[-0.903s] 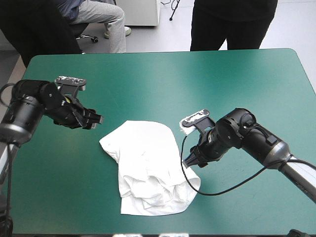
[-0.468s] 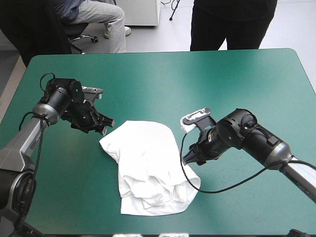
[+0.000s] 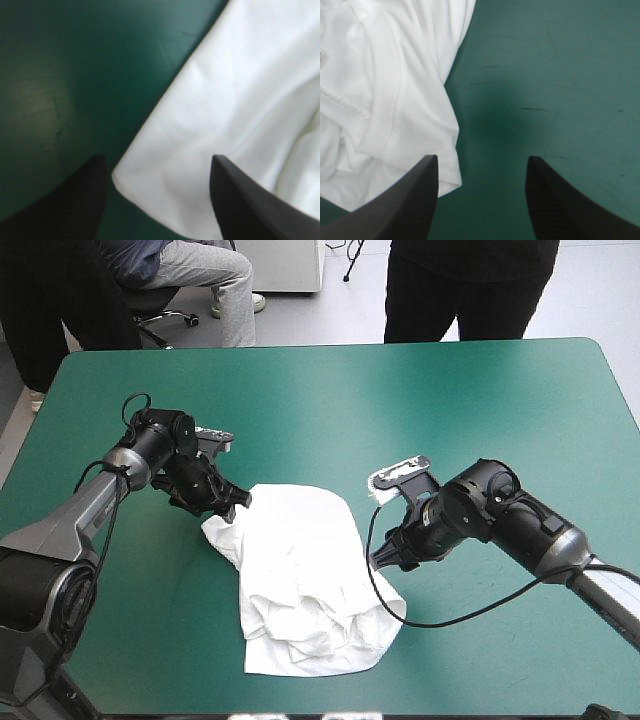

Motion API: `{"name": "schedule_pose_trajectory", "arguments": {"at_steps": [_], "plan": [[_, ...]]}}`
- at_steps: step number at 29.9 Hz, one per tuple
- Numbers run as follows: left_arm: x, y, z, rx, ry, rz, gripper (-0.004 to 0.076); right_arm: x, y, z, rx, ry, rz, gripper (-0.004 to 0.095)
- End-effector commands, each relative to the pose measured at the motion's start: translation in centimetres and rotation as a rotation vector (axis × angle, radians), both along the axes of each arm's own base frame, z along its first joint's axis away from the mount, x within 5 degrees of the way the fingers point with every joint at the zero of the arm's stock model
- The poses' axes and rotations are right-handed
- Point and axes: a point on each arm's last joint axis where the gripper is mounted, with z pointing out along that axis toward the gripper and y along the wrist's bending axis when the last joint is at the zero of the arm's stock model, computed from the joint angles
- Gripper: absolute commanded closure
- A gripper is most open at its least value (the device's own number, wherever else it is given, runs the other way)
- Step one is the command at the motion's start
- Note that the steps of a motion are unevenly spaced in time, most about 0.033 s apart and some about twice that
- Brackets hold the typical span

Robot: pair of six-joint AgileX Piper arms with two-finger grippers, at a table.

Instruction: Fold the cloth

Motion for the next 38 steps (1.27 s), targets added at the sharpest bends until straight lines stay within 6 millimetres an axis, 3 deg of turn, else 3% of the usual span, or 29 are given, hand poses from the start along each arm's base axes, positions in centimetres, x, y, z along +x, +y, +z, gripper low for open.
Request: {"name": "schedule_pose_trajectory", "arguments": {"at_steps": [1, 12, 14, 17, 18, 29, 38], "plan": [[-0.6, -0.1, 0.7, -0.017, -0.048, 0.006, 0.0291, -0.1, -0.4, 1.6, 0.048, -0.062, -0.015, 0.0413], [-1.9, 0.3, -2.6, 0.007, -0.018, 0.005, 0.0318, -0.2, -0.3, 1.6, 0.053, -0.056, -0.018, 0.0413], [-2.2, 0.4, -3.0, 0.007, -0.003, 0.007, 0.0428, -0.2, -0.3, 1.6, 0.059, -0.048, -0.019, 0.0413], [-2.5, 0.4, -3.3, 0.010, 0.008, 0.002, 0.0719, -0.4, -0.1, 1.6, 0.077, -0.032, -0.021, 0.0413], [-2.5, 0.4, -3.3, 0.012, 0.007, -0.011, 0.0734, -0.4, -0.1, 1.6, 0.077, -0.032, -0.024, 0.0412], [-2.4, 0.4, -3.3, 0.006, 0.001, -0.013, 0.0741, -0.7, -0.2, -0.7, 0.078, 0.023, -0.074, 0.0407], [-2.4, 0.3, -3.3, -0.002, -0.003, -0.008, 0.0741, -2.6, 2.3, -4.9, 0.063, 0.031, -0.009, 0.0409]]}}
